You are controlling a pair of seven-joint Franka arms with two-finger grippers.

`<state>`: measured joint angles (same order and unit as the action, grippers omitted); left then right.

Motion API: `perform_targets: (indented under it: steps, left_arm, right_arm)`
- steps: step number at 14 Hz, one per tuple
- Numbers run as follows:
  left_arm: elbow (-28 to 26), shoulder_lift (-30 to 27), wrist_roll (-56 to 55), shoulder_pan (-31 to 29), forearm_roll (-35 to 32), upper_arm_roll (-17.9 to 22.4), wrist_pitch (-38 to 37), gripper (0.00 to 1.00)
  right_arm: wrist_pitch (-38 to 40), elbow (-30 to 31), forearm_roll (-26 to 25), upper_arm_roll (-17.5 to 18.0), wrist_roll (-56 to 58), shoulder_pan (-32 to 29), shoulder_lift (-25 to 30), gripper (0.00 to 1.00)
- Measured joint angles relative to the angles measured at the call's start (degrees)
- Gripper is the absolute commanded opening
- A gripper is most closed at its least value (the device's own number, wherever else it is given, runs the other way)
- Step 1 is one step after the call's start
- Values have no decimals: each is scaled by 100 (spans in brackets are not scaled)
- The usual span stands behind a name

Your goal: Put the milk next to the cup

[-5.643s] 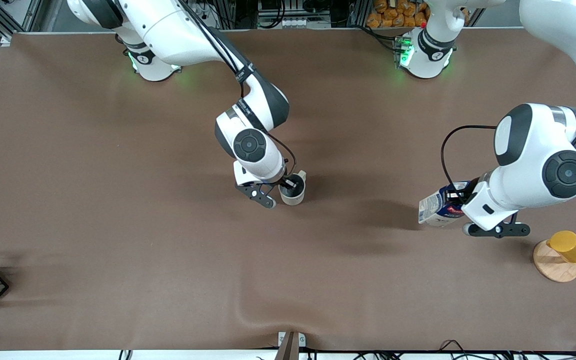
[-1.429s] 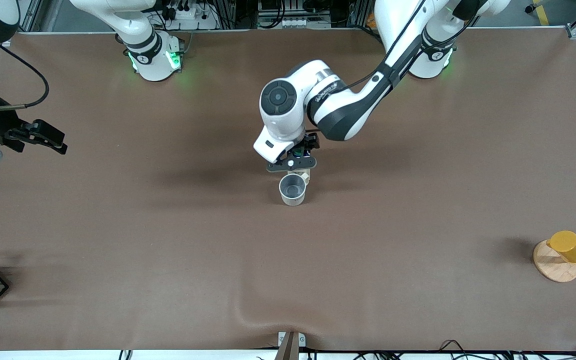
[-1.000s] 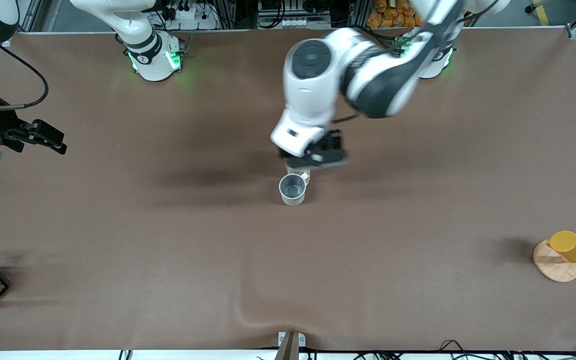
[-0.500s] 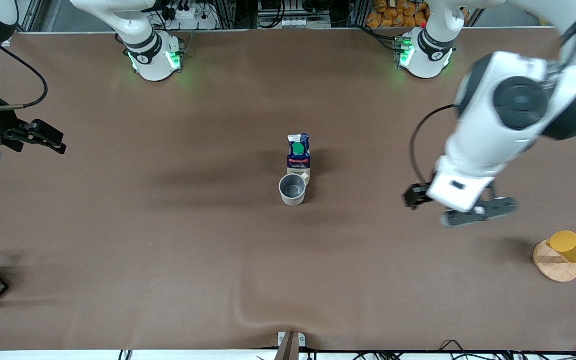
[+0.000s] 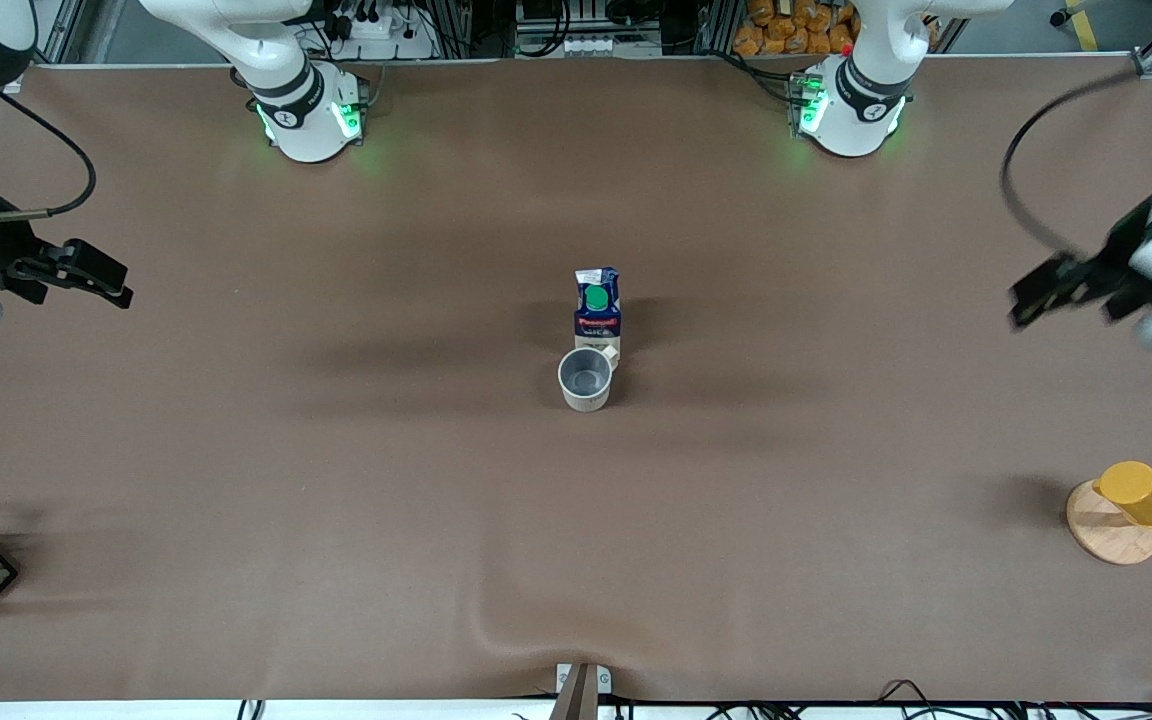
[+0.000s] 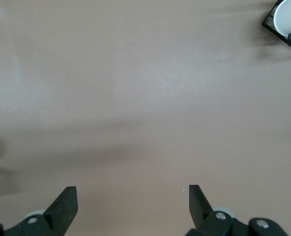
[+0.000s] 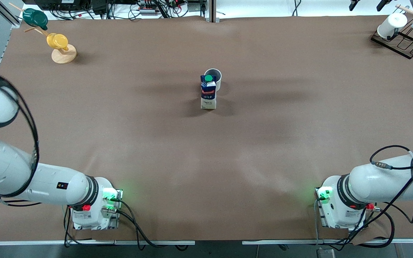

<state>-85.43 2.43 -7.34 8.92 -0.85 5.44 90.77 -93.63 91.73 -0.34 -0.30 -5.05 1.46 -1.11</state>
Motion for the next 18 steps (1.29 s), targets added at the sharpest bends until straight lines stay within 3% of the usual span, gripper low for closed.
perform_targets:
  steps: [3,5,18]
  left_arm:
    - [-231,-391,42,-526,2,-748,-247,100]
    - [-246,-382,-64,-568,2,-998,-260,100]
    - [-116,-386,737,-671,2,-1009,-490,100]
  right_arm:
    - [3,0,0,0,0,0,-4,100]
    - [4,0,0,2,0,0,-7,100]
    - [9,0,0,11,0,2,-12,100]
